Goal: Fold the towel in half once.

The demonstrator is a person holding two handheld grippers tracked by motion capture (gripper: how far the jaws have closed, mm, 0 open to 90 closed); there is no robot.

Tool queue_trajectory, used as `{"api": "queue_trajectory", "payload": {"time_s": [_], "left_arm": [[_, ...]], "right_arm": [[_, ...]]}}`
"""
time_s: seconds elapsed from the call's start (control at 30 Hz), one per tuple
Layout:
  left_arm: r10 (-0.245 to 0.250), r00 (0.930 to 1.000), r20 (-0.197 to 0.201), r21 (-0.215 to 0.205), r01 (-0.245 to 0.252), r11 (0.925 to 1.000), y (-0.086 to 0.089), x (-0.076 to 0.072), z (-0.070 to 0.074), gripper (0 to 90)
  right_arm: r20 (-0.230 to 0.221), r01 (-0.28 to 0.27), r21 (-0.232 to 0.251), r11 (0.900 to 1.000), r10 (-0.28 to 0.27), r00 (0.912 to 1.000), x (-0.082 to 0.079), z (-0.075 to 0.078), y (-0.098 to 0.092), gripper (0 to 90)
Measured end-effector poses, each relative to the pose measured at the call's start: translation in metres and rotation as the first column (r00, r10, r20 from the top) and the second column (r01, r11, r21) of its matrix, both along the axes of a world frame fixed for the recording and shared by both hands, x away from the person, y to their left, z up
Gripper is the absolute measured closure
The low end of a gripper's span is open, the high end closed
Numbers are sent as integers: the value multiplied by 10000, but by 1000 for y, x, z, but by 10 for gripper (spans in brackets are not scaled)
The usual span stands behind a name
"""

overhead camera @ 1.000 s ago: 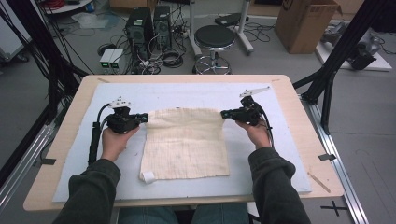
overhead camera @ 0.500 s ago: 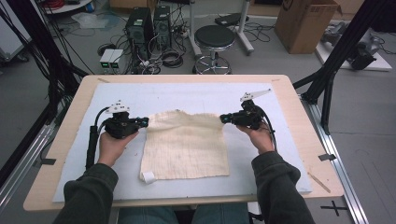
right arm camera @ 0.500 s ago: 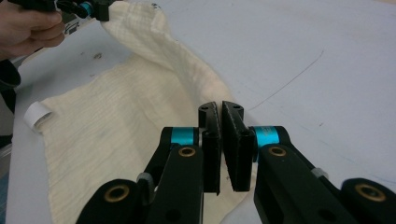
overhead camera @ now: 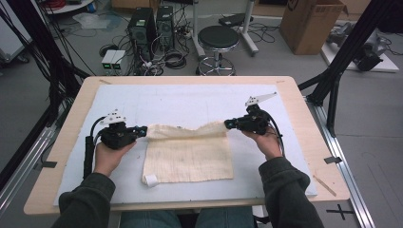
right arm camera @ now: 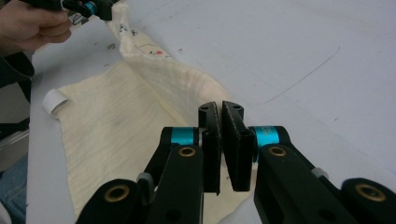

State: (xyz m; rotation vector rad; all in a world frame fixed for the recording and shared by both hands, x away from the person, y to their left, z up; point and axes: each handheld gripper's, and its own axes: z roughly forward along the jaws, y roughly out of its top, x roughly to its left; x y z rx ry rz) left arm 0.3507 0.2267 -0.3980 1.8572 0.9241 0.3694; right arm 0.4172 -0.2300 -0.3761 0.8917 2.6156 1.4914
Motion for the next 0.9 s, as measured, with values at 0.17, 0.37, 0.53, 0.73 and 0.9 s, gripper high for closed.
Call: {"api": "queue_trajectory", "payload": {"time_s": [0.17,0.37,0.53,0.73,0.9], "left_arm": [[-73,10000,42,-41,73,10000,3,-6,-3,870],[-261,9996,92,-14,261,9997,2,-12,-4,870],[-458,9988,152,136,456,9989,1,-18,-6,870],[-621,9979,165,270,617,9977,1,-26,-7,870],[-764,9967,265,342,755,9966,0,-34,-7,869]], "right_arm": [[-45,-101,-94,9999,100,9999,-6,-1,1,860],[-108,-115,-82,9999,114,9999,-13,-8,-3,860],[-155,-123,-41,9999,123,9998,-17,-10,-5,860],[-70,-194,-40,9998,194,9998,-24,-12,-7,859],[-50,-305,-42,9995,305,9995,-31,-12,-7,859]]}}
